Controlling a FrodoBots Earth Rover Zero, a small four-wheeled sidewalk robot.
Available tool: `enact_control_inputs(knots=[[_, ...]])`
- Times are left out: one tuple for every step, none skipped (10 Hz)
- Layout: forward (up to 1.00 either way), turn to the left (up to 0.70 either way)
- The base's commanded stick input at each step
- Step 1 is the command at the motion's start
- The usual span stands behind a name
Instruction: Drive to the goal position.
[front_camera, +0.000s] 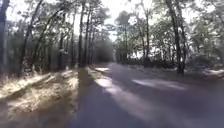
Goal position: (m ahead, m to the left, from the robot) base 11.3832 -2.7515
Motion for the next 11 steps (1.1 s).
enact_control_inputs(knots=[[0.7, -0.01], [0.7, -0.01], [0.7, -0.01], [0.7, -0.01], [0.7, -0.01], [0.7, -0.01], [0.7, -0.01], [0.7, -0.01], [0.7, -0.01], [0.7, -0.01], [0.7, -0.01]])
